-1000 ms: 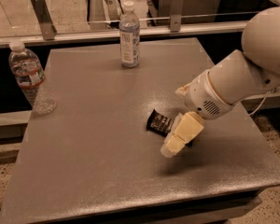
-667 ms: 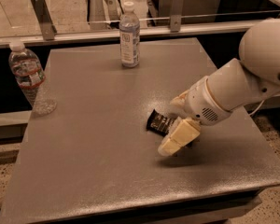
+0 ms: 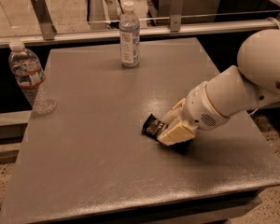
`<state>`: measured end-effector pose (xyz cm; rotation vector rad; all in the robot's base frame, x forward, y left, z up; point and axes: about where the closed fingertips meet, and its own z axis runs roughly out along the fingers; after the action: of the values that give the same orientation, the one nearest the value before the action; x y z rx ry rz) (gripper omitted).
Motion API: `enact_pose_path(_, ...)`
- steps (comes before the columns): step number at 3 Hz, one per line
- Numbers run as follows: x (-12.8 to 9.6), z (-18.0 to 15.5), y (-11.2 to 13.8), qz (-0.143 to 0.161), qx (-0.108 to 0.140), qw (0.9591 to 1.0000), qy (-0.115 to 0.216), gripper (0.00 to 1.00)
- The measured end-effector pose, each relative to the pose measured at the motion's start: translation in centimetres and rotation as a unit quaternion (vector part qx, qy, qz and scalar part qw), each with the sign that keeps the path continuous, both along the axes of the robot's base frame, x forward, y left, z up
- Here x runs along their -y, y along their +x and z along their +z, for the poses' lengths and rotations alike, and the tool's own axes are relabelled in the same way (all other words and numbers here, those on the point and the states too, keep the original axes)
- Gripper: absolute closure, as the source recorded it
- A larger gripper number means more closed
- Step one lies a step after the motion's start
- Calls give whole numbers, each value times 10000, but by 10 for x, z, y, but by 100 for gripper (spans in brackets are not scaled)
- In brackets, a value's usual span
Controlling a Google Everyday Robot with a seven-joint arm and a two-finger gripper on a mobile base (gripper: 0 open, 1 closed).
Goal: Pick rxbar chocolate
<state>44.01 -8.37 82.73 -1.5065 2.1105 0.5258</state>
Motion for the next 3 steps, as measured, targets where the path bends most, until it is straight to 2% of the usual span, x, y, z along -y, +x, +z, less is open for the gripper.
enact_pose_path(1,-4,4,-3,99,77,9999,21,96)
enact_pose_path(2,-7,11,0,186,167,9997,38,100)
enact_pose_path(3,-13,33,9,328,404,9985,166,100)
